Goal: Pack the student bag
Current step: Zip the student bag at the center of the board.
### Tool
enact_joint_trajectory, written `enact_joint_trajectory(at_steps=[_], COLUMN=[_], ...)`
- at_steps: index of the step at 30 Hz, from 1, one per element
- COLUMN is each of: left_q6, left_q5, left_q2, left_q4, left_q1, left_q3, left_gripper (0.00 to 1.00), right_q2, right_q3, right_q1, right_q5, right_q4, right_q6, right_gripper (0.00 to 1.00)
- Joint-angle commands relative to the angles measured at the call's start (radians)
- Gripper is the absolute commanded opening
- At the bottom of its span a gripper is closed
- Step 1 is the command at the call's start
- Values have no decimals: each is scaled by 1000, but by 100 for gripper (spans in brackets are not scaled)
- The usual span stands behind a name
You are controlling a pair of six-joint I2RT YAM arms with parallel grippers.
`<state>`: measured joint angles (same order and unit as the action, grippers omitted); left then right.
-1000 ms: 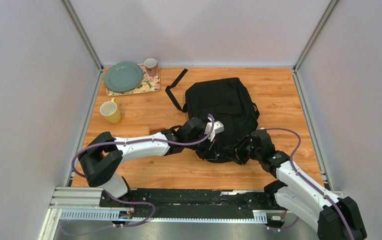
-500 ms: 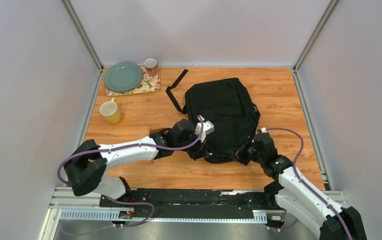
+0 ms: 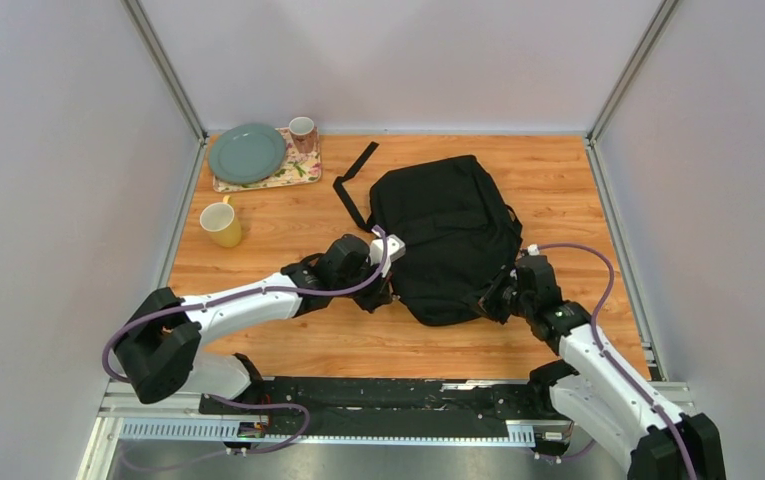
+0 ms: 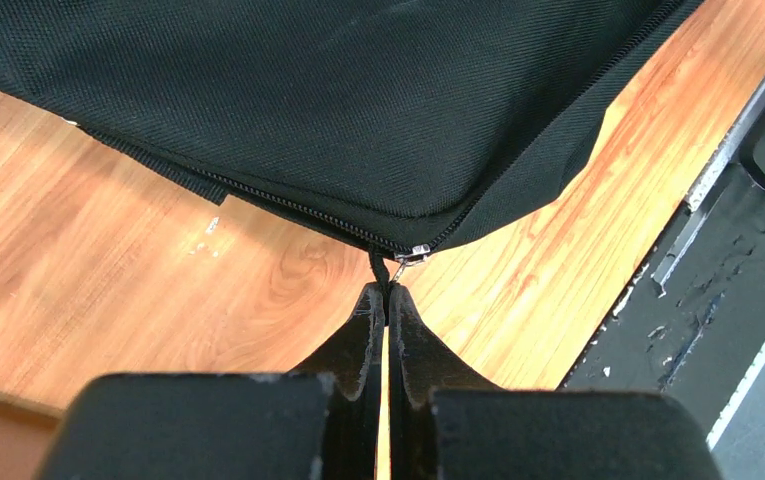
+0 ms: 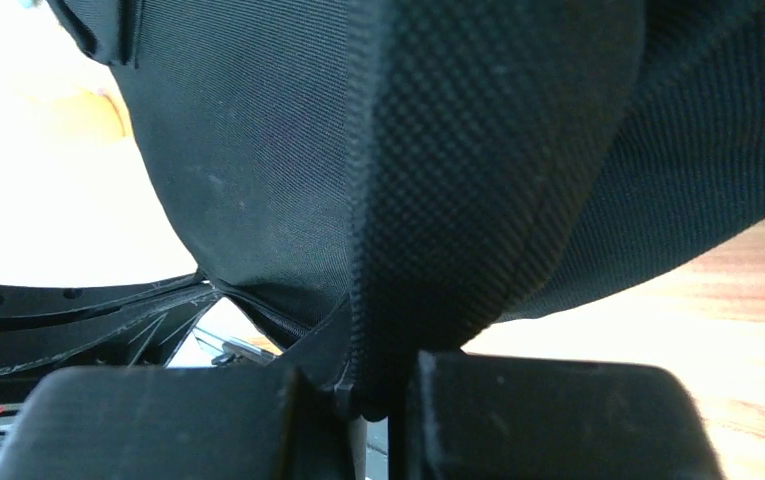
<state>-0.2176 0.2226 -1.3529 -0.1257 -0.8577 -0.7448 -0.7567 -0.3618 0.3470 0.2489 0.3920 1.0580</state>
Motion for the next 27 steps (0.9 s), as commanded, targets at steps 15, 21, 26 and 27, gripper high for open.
enact_joint_trajectory(at_steps=[15, 21, 26, 27], left_q6=[-45, -38, -46, -49], left_q5=[175, 161, 155, 159], left_q2=[-31, -89, -107, -110], left_q4=[64, 46, 54, 64], left_q1=[10, -63, -96, -107], left_q3=[-74, -156, -180, -182], left_gripper=[0, 0, 0, 0], right_q2=[226, 231, 194, 191], right_q3=[-39, -55, -71, -60], right_q1=[59, 202, 291, 322], right_q5=[84, -10, -65, -79], right_q4=[121, 88, 114, 64], right_q6=[232, 423, 519, 542], right_gripper=[68, 69, 70, 70])
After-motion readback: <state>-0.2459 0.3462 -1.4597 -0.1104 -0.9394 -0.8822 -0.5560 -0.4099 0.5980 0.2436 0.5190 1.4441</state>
